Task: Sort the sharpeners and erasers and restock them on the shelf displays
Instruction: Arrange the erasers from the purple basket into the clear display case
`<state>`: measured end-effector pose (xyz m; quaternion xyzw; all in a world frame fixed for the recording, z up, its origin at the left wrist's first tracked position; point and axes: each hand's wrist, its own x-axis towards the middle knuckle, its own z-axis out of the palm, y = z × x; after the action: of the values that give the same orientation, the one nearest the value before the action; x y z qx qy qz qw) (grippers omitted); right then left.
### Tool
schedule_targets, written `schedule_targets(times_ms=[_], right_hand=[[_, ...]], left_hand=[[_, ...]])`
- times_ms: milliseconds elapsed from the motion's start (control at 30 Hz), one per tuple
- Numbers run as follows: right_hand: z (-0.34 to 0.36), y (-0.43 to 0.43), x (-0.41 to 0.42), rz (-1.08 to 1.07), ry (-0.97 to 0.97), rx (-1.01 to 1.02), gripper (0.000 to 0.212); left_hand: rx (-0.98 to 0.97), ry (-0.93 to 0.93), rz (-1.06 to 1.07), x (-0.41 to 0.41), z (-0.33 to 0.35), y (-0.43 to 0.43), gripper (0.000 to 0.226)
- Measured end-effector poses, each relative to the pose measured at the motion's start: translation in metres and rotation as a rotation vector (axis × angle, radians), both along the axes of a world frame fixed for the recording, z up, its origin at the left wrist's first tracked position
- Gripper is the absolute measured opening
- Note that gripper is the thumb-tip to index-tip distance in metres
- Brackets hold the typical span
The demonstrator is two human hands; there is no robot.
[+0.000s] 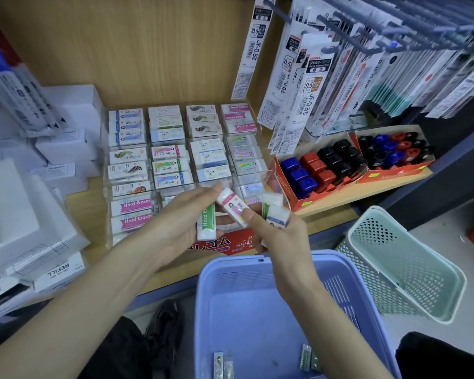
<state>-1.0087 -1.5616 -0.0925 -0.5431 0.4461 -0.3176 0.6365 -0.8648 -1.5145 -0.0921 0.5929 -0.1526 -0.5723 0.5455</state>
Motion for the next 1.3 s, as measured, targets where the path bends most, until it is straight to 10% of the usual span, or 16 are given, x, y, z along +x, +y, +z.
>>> schedule_targets(times_ms=[467, 733, 933, 1300], right_hand=[[-0.007, -0.001, -0.001, 0.267, -0.028, -0.053, 0.002], [-0.013, 0.002, 0.007, 0.489, -0.15, 0.008, 0.027], [-0.013, 0.008, 0.018, 0.24, -0.201, 0.024, 0.021], [-0.017, 0.017, 0.022, 0.506, 0.131, -0.334, 0.028]], left_hand=[[0.009, -0.477, -0.136, 0.012, -0.005, 0.018, 0.044], [0.007, -0.417, -0.205, 0.018, 0.0, 0.035, 0.061], [0.014, -0.379, -0.202, 0.025, 0.006, 0.049, 0.054], [-0.017, -0.555, -0.166, 0.051, -0.002, 0.085, 0.028]])
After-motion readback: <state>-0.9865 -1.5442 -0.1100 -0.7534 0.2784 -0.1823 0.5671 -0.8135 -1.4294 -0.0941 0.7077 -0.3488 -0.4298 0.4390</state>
